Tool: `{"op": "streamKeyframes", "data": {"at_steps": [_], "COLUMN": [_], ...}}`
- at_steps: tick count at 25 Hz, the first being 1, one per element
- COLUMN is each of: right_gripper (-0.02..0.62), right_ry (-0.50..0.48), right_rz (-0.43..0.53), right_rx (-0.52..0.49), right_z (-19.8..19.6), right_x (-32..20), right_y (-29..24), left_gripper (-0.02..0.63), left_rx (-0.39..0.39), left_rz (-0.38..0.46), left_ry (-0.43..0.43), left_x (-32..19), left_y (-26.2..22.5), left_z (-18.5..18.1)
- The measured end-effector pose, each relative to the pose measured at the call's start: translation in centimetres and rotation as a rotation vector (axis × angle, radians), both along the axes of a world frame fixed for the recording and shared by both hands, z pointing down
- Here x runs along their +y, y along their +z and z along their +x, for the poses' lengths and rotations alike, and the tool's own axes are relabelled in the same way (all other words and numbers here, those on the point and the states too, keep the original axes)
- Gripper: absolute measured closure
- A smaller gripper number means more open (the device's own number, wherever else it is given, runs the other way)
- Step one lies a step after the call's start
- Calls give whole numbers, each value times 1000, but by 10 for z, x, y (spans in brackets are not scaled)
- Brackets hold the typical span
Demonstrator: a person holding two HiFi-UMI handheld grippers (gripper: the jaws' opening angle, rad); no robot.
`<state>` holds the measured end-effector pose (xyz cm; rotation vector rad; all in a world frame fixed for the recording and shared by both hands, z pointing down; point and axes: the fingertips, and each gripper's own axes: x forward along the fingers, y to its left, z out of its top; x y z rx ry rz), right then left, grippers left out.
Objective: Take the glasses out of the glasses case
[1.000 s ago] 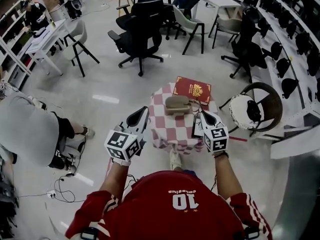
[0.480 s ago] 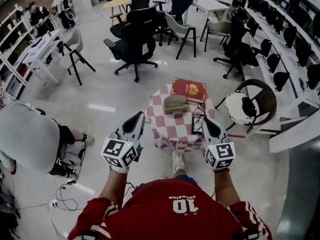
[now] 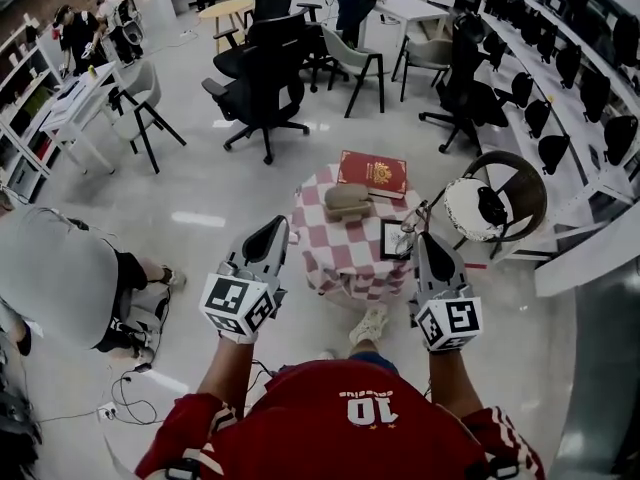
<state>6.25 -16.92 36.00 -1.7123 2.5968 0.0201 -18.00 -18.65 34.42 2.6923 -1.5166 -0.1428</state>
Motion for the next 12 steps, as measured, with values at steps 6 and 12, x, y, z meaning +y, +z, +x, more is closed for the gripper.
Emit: {"op": "streamKeyframes", "data": {"at_steps": [6,12], "right_gripper": [571,572], "right_ry": [49,96], "right_rz": [19,34], "right_rx": [-29,-36], "right_z": [13,27], "right_x": [13,22], "right_y": [-5,-5], "left_gripper": [598,598], "left_rx": [27,10], "left_rz": [32,39], "left_ry": [-6,-13], "left_x": [11,16], "left_y": [-12,-10], "left_z": [-2,1]}}
